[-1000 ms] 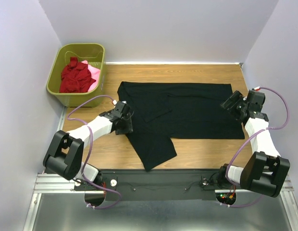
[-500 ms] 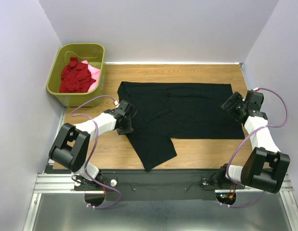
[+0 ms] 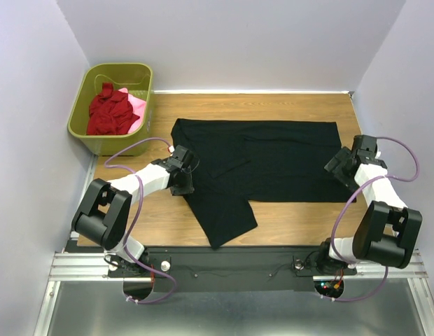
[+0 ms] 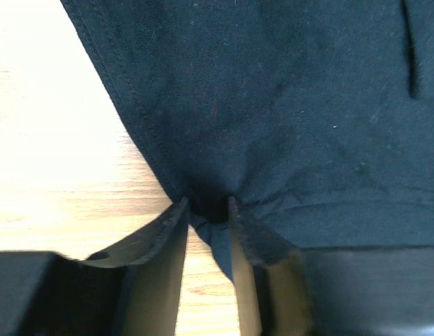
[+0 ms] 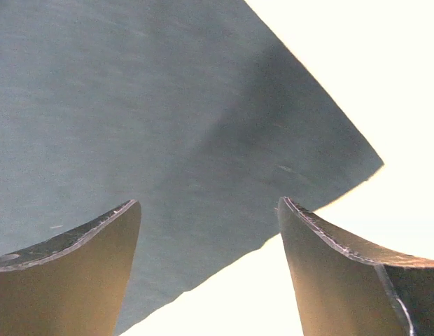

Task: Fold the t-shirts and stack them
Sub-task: Fold the tshirt

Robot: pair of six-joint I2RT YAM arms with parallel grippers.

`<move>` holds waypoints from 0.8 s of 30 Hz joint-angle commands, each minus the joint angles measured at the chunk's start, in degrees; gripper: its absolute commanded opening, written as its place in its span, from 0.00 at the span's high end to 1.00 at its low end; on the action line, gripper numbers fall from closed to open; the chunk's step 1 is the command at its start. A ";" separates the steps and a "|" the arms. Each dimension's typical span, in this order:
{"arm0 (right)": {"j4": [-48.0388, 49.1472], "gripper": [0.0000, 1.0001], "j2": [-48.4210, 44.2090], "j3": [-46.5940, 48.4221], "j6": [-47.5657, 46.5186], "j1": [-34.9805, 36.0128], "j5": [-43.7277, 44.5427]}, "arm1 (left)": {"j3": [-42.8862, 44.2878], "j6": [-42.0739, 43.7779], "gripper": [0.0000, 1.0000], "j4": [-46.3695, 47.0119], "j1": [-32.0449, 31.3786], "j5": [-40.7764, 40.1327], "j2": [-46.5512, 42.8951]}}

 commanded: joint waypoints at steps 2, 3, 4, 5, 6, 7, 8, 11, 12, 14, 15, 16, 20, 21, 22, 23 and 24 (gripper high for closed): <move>-4.26 0.19 0.69 -1.04 -0.09 -0.21 10.52 | -2.84 2.51 0.69 -2.34 -0.05 2.47 2.06; -4.34 0.24 1.57 -1.14 0.09 -0.38 10.70 | -3.01 2.77 0.73 -2.16 0.03 2.65 2.06; -4.26 0.26 2.10 -1.22 0.61 -0.73 11.13 | -3.10 2.95 0.82 -2.07 -0.05 2.83 2.14; -4.17 0.28 2.54 -1.40 1.05 -0.83 11.31 | -3.10 3.47 0.82 -2.07 -0.05 2.92 2.32; -4.26 0.28 2.98 -1.49 1.31 -0.91 11.40 | -3.19 3.56 0.83 -1.99 -0.05 2.92 2.41; -4.26 0.28 3.59 -1.49 1.58 -1.00 11.66 | -3.19 3.74 0.88 -1.81 -0.05 2.92 2.32; -4.17 0.28 3.86 -1.40 2.19 -1.18 12.27 | -3.28 3.74 0.88 -1.72 -0.05 3.00 2.23; -3.99 0.28 4.65 -1.05 2.46 -2.23 13.16 | -3.45 4.09 0.97 -1.55 -0.05 3.00 2.15; -3.91 0.28 4.83 -0.96 2.46 -2.49 13.16 | -3.54 4.18 1.00 -1.55 -0.05 3.00 2.14; -3.30 0.28 5.53 -0.96 2.46 -3.89 12.98 | -3.72 4.09 1.00 -1.46 -0.05 4.57 1.88; -3.03 0.28 5.71 -1.05 2.72 -4.42 12.90 | -3.72 4.09 1.00 -1.37 -0.05 4.50 1.71; -2.68 0.28 5.88 -1.14 2.81 -4.86 12.46 | -3.72 4.09 1.00 -1.46 -0.05 4.59 1.62; -0.83 0.29 5.45 -2.80 4.30 -6.71 10.26 | -3.54 4.09 1.00 -1.63 -0.05 4.59 1.09; -0.05 0.29 5.62 -3.07 4.39 -6.89 10.00 | -3.54 4.09 1.00 -1.72 -0.05 4.50 0.92; 0.14 0.30 5.71 -3.24 4.57 -6.98 9.82 | -3.45 4.01 1.00 -1.81 -0.05 4.50 1.09; 0.22 0.30 5.71 -3.68 5.09 -7.24 9.64 | -3.37 4.01 1.00 -2.07 -0.05 4.50 1.18; 0.49 0.32 5.36 -3.95 5.27 -7.33 9.73 | -3.10 4.09 1.00 -2.25 -0.05 4.59 1.18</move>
